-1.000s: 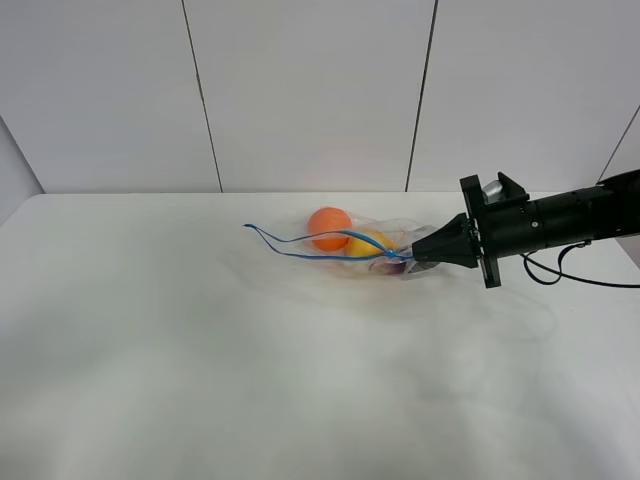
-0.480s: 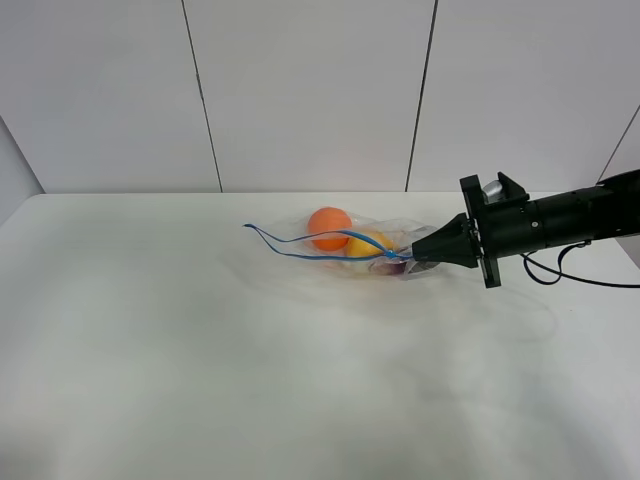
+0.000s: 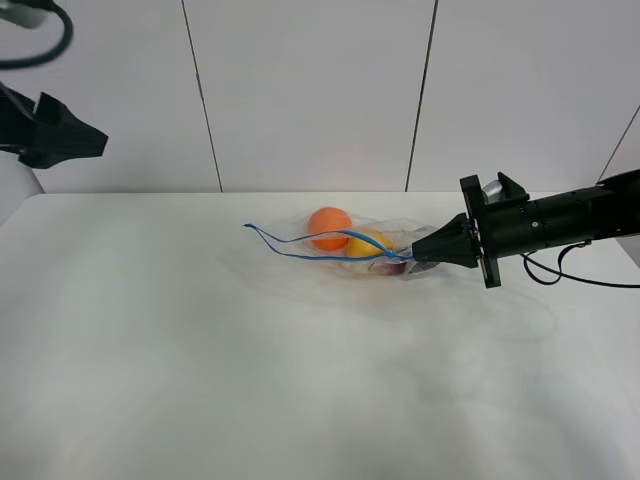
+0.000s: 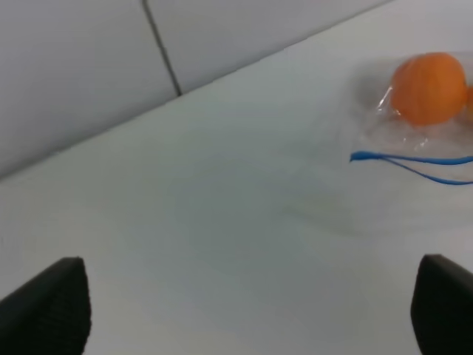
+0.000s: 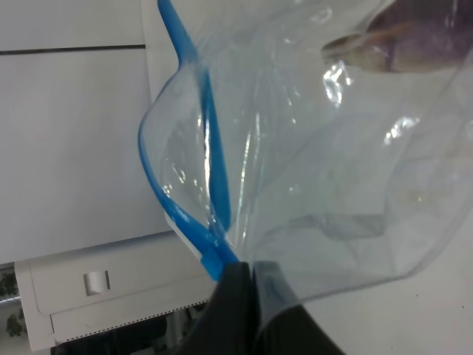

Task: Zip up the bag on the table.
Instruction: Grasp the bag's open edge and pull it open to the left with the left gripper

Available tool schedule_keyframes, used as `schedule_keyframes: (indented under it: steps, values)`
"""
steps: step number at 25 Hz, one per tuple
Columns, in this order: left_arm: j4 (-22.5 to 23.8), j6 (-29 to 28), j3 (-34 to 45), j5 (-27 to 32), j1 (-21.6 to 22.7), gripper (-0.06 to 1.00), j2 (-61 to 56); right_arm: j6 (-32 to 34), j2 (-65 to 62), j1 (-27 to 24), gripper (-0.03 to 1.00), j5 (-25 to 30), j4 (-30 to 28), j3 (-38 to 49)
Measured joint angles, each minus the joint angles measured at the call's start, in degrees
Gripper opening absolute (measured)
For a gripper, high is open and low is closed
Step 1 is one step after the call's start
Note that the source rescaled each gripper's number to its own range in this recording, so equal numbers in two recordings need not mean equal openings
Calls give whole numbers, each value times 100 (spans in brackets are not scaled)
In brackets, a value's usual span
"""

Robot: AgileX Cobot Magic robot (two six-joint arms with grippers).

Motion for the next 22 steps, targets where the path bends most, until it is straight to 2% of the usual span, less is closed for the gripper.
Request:
schedule_keyframes:
  steps: [3,6,9,12,14,17,22]
  values:
    - [-237,1615,0,-299,-228,100,298,0,0,0,0,0,0,0]
    - [-346,3701,0,-419,-550,100,521,0,0,0,0,0,0,0]
    - [-802,5019,6,-440,-932,100,714,0,0,0,0,0,0,0]
    - [-1501,5608,10,-519,-1429,100,828,0,0,0,0,0,0,0]
    - [-1735,5789,38,-695,-1863,100,850,0,0,0,0,-6,0,0]
    - [-1853,5882,177,-1086,-2502,100,886,0,0,0,0,-6,0,0]
    - [-1901,5906,652,-2093,-3374,100,918,3,0,0,0,-10,0,0]
